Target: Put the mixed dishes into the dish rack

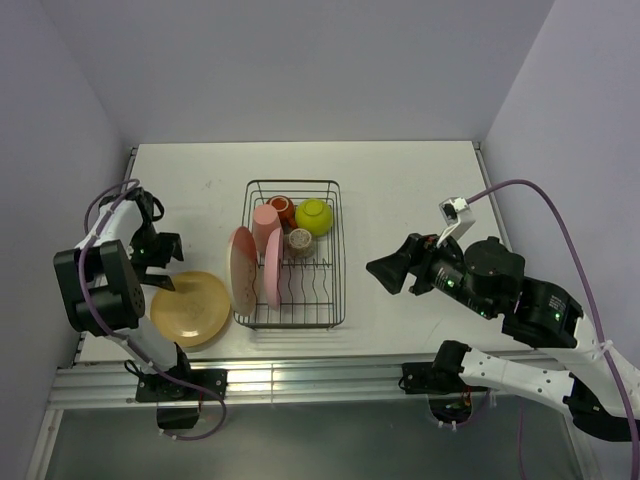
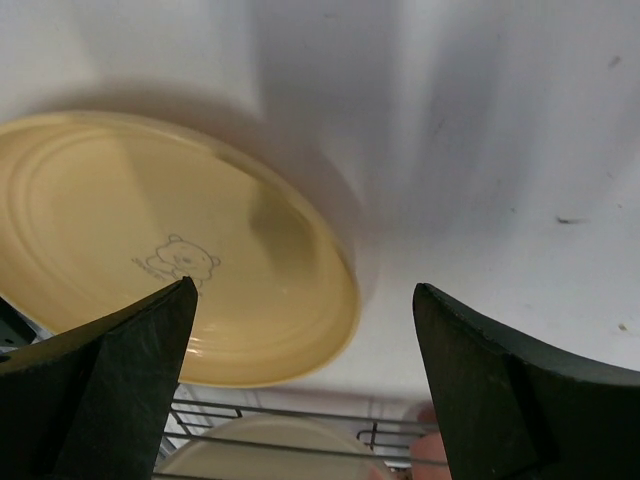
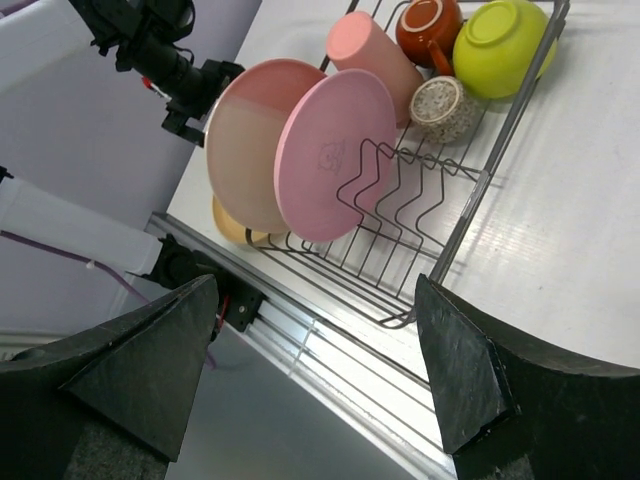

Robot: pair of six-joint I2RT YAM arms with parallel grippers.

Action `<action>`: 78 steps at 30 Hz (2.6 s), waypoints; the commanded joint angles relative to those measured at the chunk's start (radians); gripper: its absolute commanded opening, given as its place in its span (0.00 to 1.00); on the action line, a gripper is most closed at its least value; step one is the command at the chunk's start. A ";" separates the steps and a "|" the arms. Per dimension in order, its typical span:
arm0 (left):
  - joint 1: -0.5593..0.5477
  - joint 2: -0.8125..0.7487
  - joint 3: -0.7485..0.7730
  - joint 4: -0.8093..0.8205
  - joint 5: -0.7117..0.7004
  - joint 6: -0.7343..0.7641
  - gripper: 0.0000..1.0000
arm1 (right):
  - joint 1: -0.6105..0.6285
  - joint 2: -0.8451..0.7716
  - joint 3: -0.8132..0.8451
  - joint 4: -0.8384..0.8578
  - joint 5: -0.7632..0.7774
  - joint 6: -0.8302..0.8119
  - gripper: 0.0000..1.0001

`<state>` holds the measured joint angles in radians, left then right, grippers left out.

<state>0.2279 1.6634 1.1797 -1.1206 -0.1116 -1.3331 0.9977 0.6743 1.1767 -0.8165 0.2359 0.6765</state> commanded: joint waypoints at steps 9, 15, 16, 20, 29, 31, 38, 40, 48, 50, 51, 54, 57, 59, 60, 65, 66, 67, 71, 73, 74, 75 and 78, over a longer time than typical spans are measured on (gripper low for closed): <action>-0.004 0.084 -0.025 0.044 -0.063 -0.031 0.93 | -0.005 0.002 0.024 -0.009 0.063 -0.032 0.88; -0.007 0.102 -0.051 0.065 -0.077 -0.020 0.83 | -0.007 0.031 0.035 -0.004 0.072 -0.048 0.88; -0.009 0.101 -0.055 0.067 -0.086 -0.017 0.81 | -0.007 0.034 0.035 -0.004 0.072 -0.049 0.88; -0.010 0.101 -0.057 0.068 -0.115 -0.009 0.75 | -0.008 0.044 0.038 -0.001 0.078 -0.054 0.88; -0.010 0.145 -0.064 0.111 -0.117 0.021 0.54 | -0.016 0.068 0.063 -0.004 0.111 -0.066 0.88; -0.009 0.153 -0.061 0.119 -0.112 0.025 0.32 | -0.016 0.077 0.073 -0.006 0.117 -0.068 0.88; 0.028 0.208 0.018 0.125 -0.105 0.063 0.00 | -0.018 0.116 0.130 -0.041 0.137 -0.077 0.88; 0.050 0.207 0.112 0.088 -0.112 0.084 0.00 | -0.019 0.126 0.158 -0.058 0.146 -0.078 0.88; 0.108 0.232 0.830 -0.093 -0.022 0.172 0.00 | -0.022 0.182 0.221 -0.078 0.134 -0.089 0.88; 0.106 0.259 0.972 -0.117 0.048 0.178 0.00 | -0.028 0.203 0.241 -0.076 0.100 -0.091 0.88; 0.105 0.260 1.074 -0.116 0.128 0.172 0.00 | -0.031 0.231 0.268 -0.076 0.085 -0.094 0.88; 0.106 0.201 1.092 -0.012 0.315 0.124 0.00 | -0.068 0.307 0.346 -0.079 -0.022 -0.094 0.88; 0.100 0.078 0.935 0.210 0.491 0.030 0.00 | -0.141 0.402 0.437 -0.088 -0.197 -0.075 0.89; 0.085 -0.002 0.858 0.353 0.651 -0.045 0.00 | -0.189 0.448 0.472 -0.092 -0.300 -0.052 0.89; 0.064 -0.019 0.804 0.493 0.700 -0.075 0.00 | -0.217 0.494 0.500 -0.089 -0.413 -0.039 0.89; -0.063 -0.138 0.565 1.289 0.949 -0.448 0.00 | -0.422 0.538 0.421 0.089 -0.795 0.118 0.89; -0.082 -0.145 0.528 1.484 0.960 -0.496 0.00 | -0.451 0.522 0.337 0.226 -0.926 0.223 0.89; -0.097 -0.146 0.522 1.563 0.969 -0.532 0.00 | -0.508 0.512 0.289 0.314 -0.984 0.289 0.89; -0.162 -0.143 0.479 2.015 0.955 -0.770 0.00 | -0.603 0.450 0.025 0.877 -1.135 0.633 0.89; -0.174 -0.139 0.451 2.250 0.925 -0.881 0.00 | -0.623 0.444 -0.044 1.078 -1.149 0.853 0.90; -0.180 -0.142 0.440 2.303 0.908 -0.908 0.00 | -0.637 0.449 -0.095 1.168 -1.141 0.915 0.90; -0.183 -0.145 0.413 2.347 0.876 -0.932 0.00 | -0.640 0.452 -0.113 1.320 -1.129 1.017 0.90; -0.206 -0.181 0.321 2.452 0.807 -0.995 0.00 | -0.648 0.476 -0.135 1.497 -1.071 1.107 0.90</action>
<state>0.0399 1.5455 1.5684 0.9657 0.7738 -1.9560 0.3588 1.1725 1.0332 0.2123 -0.8032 1.5280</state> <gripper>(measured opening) 0.037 0.897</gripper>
